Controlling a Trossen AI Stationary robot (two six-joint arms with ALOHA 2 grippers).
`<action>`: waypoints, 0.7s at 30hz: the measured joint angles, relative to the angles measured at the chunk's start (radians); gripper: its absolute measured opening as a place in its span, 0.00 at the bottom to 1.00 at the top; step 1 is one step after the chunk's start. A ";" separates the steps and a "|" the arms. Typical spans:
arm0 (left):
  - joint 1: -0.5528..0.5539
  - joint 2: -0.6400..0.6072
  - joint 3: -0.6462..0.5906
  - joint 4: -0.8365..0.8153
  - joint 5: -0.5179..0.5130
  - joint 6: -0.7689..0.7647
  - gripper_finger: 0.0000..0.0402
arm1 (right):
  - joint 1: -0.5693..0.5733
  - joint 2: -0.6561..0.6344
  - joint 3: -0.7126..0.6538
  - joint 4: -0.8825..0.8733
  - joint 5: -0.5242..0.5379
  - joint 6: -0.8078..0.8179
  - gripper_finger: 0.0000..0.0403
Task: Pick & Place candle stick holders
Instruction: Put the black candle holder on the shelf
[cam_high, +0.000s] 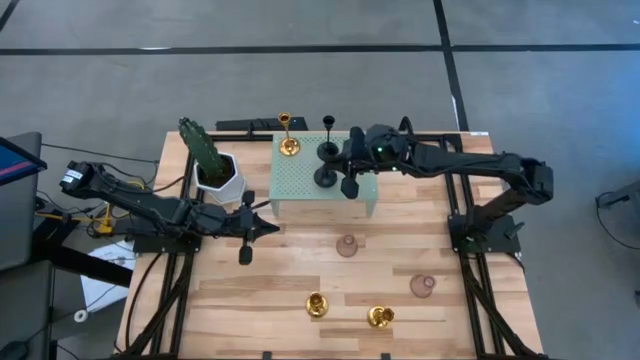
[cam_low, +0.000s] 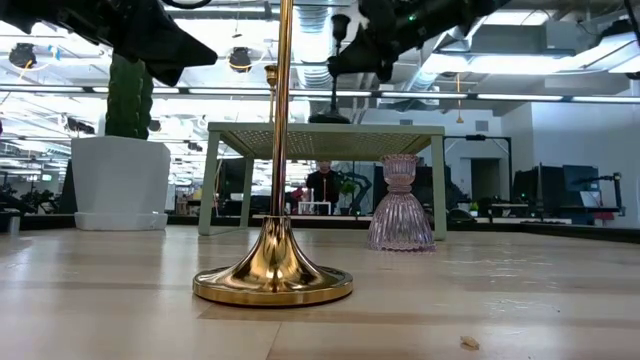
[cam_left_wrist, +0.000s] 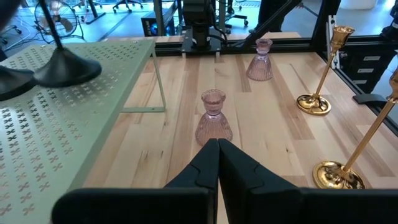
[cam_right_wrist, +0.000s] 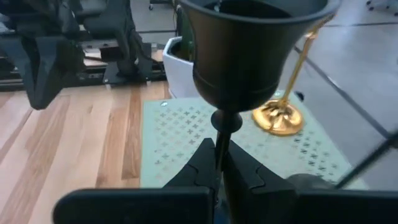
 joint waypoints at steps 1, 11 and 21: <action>0.000 0.000 0.000 0.000 0.000 0.000 0.02 | -0.002 0.012 0.001 0.001 -0.005 0.003 0.00; 0.000 0.000 0.000 0.000 0.000 0.000 0.02 | -0.012 0.044 0.042 -0.030 -0.013 -0.021 0.00; 0.000 0.000 0.000 0.000 0.000 0.000 0.02 | -0.022 0.055 0.056 -0.087 -0.013 -0.020 0.01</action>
